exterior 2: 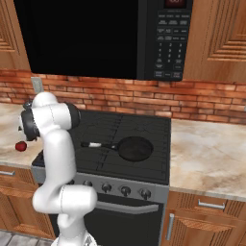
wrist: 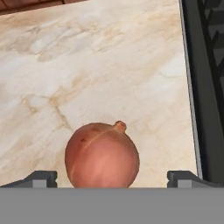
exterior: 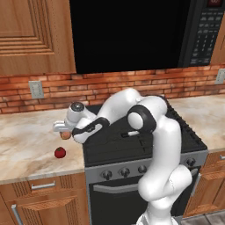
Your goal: Place the pan on the front right burner on the stove. Then place the tomato and the onion in the pan and turn on the front right burner.
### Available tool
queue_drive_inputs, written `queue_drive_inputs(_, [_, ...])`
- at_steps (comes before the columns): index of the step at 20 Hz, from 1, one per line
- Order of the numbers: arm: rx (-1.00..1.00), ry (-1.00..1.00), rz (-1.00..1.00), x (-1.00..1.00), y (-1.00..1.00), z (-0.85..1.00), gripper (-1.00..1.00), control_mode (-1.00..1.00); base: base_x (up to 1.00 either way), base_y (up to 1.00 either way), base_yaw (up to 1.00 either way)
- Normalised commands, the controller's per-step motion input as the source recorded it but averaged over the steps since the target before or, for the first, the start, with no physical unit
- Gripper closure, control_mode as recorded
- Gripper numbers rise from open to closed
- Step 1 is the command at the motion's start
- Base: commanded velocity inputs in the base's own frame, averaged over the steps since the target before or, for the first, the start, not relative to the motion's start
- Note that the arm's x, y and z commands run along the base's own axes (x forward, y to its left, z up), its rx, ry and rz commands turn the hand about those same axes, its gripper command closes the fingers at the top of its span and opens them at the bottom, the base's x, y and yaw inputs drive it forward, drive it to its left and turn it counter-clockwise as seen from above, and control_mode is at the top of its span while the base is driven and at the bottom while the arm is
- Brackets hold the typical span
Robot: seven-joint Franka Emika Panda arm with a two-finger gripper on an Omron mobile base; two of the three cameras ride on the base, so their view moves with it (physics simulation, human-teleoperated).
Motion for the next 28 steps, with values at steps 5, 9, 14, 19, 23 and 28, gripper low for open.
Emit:
queue_drive_inputs(5, [0.0,0.0,0.0,0.16,0.1,-0.21,-1.0,-1.0,0.0,0.0,0.0])
queue_drive_inputs(9, [0.0,0.0,0.0,0.09,0.13,-0.22,-1.0,-1.0,0.0,0.0,0.0])
queue_drive_inputs(14, [0.0,0.0,0.0,0.08,0.12,-0.2,-1.0,-1.0,0.0,0.0,0.0])
queue_drive_inputs(19, [0.0,0.0,0.0,0.08,0.17,-0.15,1.0,-1.0,0.0,0.0,0.0])
queue_drive_inputs(23, [0.0,0.0,0.0,0.02,0.04,-0.05,1.0,-1.0,0.0,0.0,0.0])
queue_drive_inputs(28, [0.0,0.0,0.0,-0.01,0.0,0.0,1.0,-1.0,0.0,0.0,0.0])
